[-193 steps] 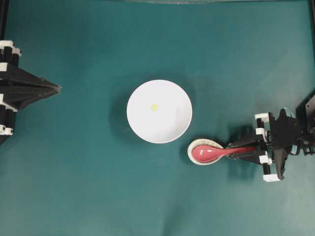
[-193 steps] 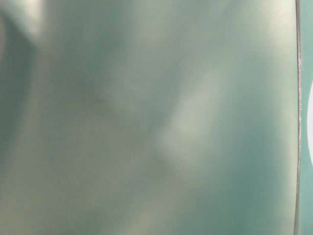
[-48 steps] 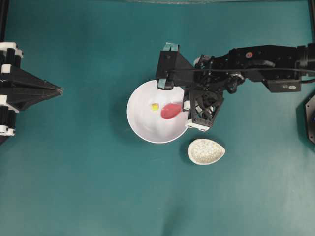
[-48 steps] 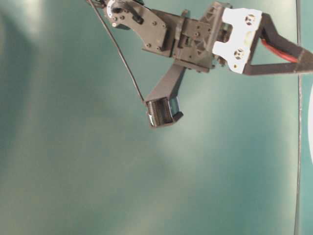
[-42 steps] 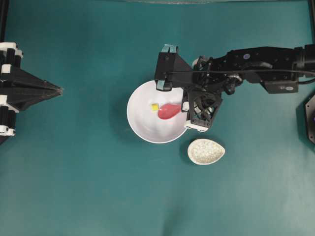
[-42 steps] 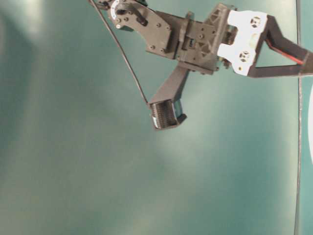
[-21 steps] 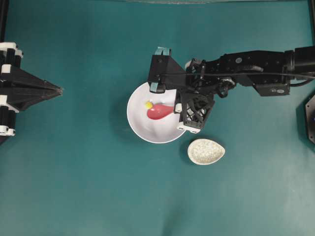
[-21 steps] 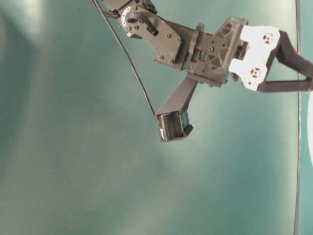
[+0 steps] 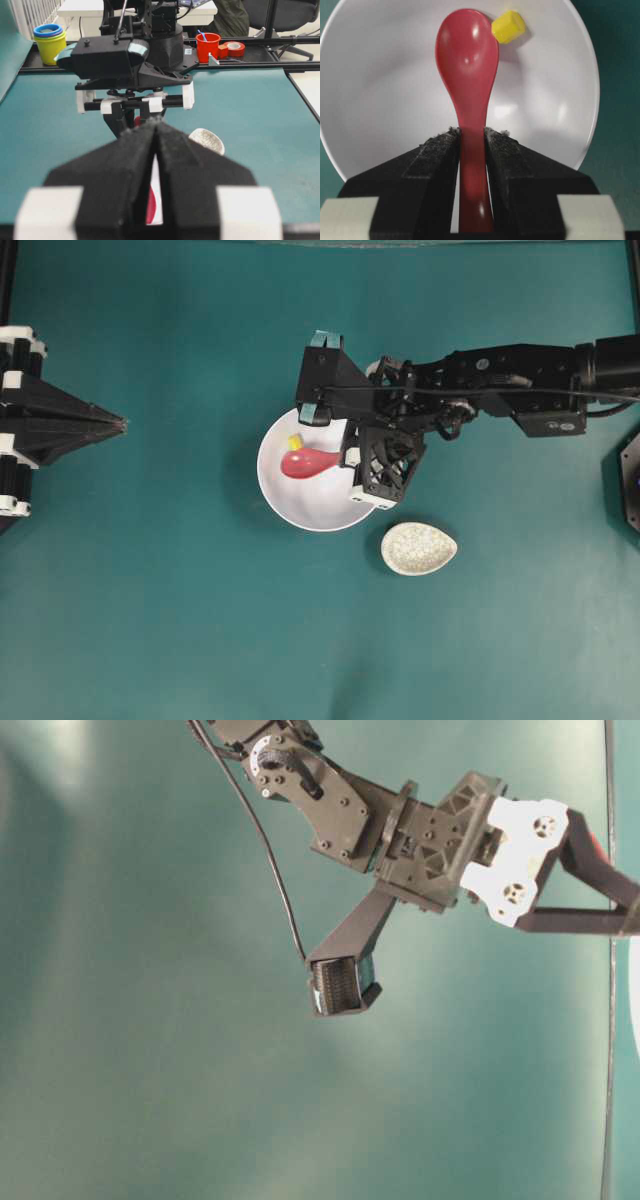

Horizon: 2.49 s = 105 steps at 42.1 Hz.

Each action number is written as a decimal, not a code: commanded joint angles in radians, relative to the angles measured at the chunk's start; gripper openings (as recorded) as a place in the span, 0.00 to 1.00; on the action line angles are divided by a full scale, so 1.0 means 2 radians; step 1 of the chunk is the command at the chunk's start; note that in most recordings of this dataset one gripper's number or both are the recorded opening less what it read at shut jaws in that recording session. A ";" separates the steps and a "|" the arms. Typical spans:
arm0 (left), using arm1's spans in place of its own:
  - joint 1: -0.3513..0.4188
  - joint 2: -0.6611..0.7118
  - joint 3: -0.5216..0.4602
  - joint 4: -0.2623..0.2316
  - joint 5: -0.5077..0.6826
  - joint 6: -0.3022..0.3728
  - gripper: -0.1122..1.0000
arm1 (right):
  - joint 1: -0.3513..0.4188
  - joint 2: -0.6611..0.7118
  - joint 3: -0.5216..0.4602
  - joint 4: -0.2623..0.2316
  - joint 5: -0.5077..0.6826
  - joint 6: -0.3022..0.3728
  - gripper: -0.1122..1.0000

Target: Scoop the yellow hexagonal prism block from the bowl with a spoon using the right arm.

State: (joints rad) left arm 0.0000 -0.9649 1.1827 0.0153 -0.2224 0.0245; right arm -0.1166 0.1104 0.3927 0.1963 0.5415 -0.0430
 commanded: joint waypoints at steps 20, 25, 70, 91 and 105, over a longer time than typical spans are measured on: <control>0.001 0.004 -0.005 0.002 -0.002 0.000 0.10 | 0.000 -0.012 -0.012 0.001 -0.031 -0.002 0.31; 0.000 0.005 -0.005 0.002 -0.001 0.000 0.10 | 0.001 -0.026 -0.012 0.002 -0.031 0.005 0.31; 0.001 -0.001 -0.005 0.002 0.010 0.000 0.10 | 0.000 -0.073 -0.052 0.005 0.230 0.055 0.31; 0.001 -0.001 -0.006 0.003 0.007 0.001 0.10 | 0.000 -0.025 -0.081 -0.039 0.276 0.051 0.31; 0.001 -0.001 -0.006 0.003 0.006 0.001 0.10 | 0.001 -0.009 -0.081 -0.039 0.258 0.050 0.31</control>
State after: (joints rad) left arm 0.0000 -0.9710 1.1827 0.0184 -0.2010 0.0245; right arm -0.1166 0.1043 0.2516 0.1197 1.0661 0.0583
